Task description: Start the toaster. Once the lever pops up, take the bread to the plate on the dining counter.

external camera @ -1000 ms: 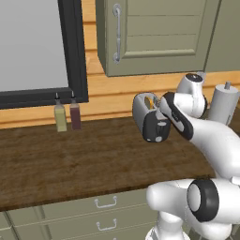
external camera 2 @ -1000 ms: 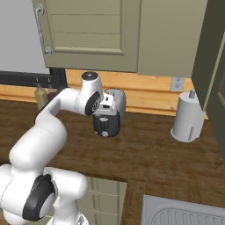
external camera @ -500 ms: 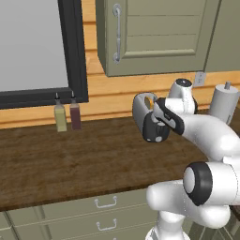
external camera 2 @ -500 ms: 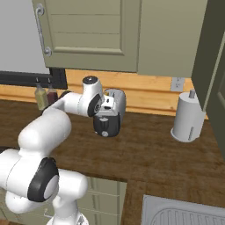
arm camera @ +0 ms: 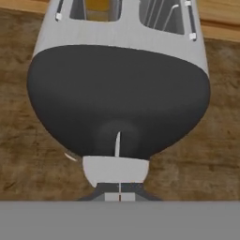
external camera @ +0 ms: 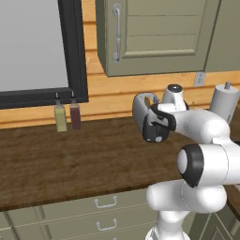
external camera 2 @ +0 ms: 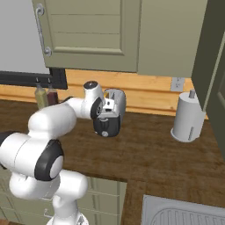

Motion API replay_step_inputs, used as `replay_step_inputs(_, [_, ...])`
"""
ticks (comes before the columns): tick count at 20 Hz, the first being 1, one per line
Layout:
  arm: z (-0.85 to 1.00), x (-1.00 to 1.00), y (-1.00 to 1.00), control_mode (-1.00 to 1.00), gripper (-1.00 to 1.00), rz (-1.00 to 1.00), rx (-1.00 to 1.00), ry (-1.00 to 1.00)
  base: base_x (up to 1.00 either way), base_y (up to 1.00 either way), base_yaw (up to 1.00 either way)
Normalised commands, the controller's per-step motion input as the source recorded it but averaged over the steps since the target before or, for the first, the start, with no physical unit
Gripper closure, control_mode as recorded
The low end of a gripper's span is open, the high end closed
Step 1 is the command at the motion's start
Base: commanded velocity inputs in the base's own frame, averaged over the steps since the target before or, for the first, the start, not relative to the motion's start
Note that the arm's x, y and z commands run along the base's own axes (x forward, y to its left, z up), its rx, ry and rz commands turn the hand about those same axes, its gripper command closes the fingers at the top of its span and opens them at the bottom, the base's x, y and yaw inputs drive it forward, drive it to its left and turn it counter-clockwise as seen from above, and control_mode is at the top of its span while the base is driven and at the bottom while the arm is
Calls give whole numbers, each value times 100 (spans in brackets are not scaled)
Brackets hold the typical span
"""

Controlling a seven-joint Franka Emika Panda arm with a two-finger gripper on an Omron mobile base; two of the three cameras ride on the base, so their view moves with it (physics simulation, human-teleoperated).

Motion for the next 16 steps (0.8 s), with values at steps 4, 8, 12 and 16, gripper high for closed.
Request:
replay_step_inputs(4, [-28, 33, 0, -100, 100, 0, -2, 0, 0, 0, 0])
replay_step_inputs(8, [-30, 24, 0, -100, 100, 0, -1, 0, 0, 0, 0])
replay_step_inputs(12, [-46, -5, 0, -100, 100, 0, 0, 0, 0, 0, 0])
replay_step_inputs(16, [-57, -29, 0, -100, 100, 1, 0, 0, 0, 0, 0])
